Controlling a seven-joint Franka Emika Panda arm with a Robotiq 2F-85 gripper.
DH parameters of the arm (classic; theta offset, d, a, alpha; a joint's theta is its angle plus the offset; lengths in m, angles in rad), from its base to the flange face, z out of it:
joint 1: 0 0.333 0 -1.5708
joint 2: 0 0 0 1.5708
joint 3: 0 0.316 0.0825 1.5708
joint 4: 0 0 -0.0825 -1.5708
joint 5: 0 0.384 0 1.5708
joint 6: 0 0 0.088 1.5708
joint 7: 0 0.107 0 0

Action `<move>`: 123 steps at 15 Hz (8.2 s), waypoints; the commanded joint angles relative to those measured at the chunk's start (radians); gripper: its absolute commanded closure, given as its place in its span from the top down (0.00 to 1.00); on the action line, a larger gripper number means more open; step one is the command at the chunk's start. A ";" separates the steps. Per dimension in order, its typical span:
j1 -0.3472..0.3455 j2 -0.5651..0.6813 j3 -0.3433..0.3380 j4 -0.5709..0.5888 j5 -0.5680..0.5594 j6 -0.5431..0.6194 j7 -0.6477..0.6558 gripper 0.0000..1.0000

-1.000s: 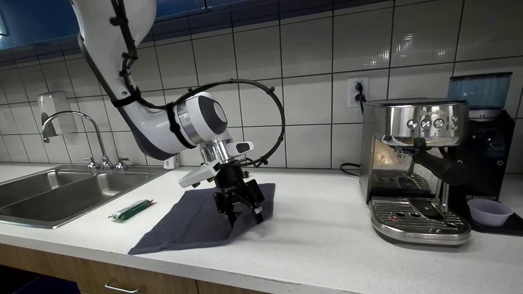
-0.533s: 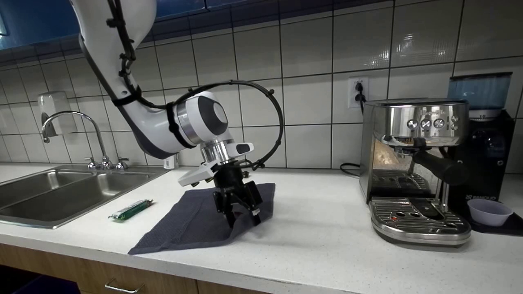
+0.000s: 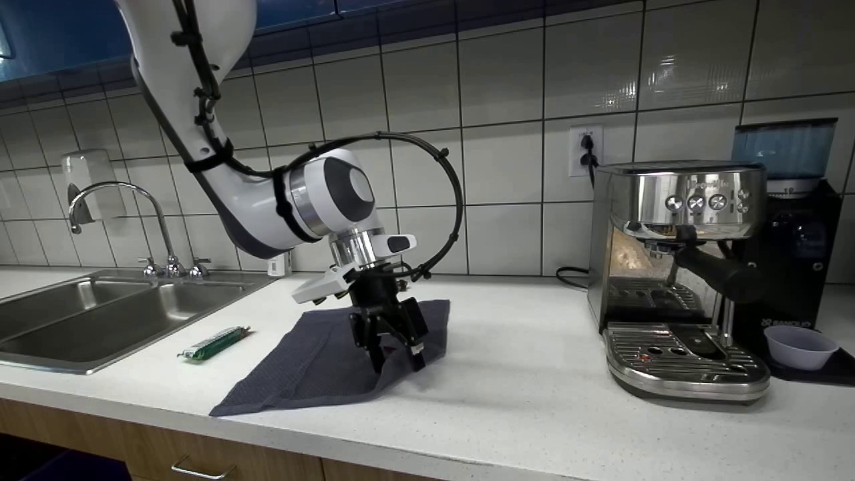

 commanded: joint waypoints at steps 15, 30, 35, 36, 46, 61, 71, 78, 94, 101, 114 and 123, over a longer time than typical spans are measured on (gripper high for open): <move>0.003 -0.010 -0.014 0.013 0.003 -0.027 0.017 0.05; -0.009 -0.101 -0.014 -0.032 0.022 -0.021 0.000 0.01; -0.011 -0.153 0.008 -0.054 0.056 -0.029 -0.004 0.01; -0.010 -0.162 0.014 -0.060 0.063 -0.030 -0.004 0.01; -0.011 -0.220 0.092 -0.080 0.154 -0.032 -0.028 0.01; -0.012 -0.187 0.143 0.005 0.295 -0.019 -0.256 0.01; 0.009 -0.162 0.193 0.057 0.381 -0.028 -0.282 0.01; 0.022 -0.124 0.217 0.115 0.392 -0.039 -0.325 0.01; 0.055 -0.080 0.264 0.185 0.410 -0.037 -0.437 0.01; 0.069 -0.050 0.285 0.218 0.428 -0.047 -0.472 0.01; 0.081 0.039 0.312 0.334 0.460 -0.101 -0.500 0.01; 0.088 0.103 0.311 0.423 0.468 -0.141 -0.485 0.01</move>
